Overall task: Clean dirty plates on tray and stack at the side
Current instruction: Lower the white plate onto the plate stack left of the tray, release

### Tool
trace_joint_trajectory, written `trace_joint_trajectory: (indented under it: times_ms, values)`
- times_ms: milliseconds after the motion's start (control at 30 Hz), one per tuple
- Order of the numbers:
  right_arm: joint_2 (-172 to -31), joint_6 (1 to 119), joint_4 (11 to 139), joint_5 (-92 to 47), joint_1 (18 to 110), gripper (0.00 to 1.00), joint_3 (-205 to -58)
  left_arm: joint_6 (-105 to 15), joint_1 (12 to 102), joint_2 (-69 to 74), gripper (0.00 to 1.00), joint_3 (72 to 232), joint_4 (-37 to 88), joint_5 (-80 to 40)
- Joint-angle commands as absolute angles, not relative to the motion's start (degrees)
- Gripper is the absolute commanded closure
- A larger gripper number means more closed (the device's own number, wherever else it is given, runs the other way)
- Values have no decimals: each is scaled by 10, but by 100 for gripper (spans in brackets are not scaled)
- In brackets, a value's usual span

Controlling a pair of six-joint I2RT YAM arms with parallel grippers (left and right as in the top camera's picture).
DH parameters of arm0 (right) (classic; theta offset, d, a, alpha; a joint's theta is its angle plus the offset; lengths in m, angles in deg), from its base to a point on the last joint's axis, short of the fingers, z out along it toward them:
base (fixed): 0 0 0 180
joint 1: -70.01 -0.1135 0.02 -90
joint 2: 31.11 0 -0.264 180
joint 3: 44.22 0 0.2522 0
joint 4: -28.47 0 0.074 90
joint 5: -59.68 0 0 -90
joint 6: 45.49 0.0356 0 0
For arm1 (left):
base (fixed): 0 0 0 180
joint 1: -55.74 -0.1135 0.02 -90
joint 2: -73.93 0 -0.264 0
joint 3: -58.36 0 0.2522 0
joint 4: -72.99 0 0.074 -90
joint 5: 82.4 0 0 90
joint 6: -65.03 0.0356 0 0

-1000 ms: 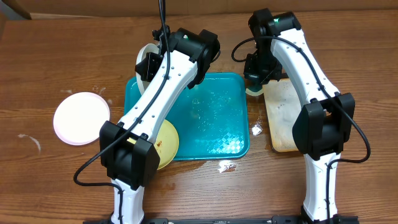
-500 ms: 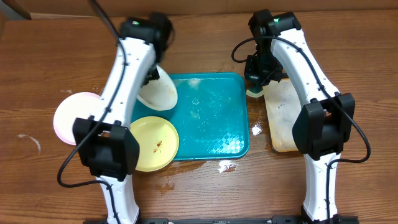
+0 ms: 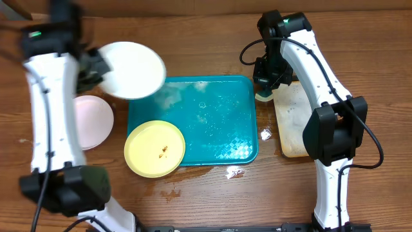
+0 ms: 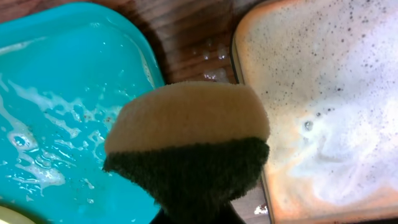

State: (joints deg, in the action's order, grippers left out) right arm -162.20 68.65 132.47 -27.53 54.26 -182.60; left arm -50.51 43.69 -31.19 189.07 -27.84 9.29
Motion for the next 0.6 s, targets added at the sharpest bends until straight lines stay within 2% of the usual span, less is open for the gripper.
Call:
trace_joint_trajectory:
  times_ms: [0,133,267,567]
  values:
    - [-1608,685,1329,-270,543,96,-1840,-453,382,-286,95,1887,-284,23]
    - [-1608,684,1330,-270,543,96,-1840,-418,320,-261,96,1829,-261,-30]
    - [-1608,684,1333,-270,543,96,-1840,-401,269,-219,96,1696,-197,-63]
    - [-1608,684,1340,-270,544,96,-1840,-394,217,-138,96,1386,-17,-109]
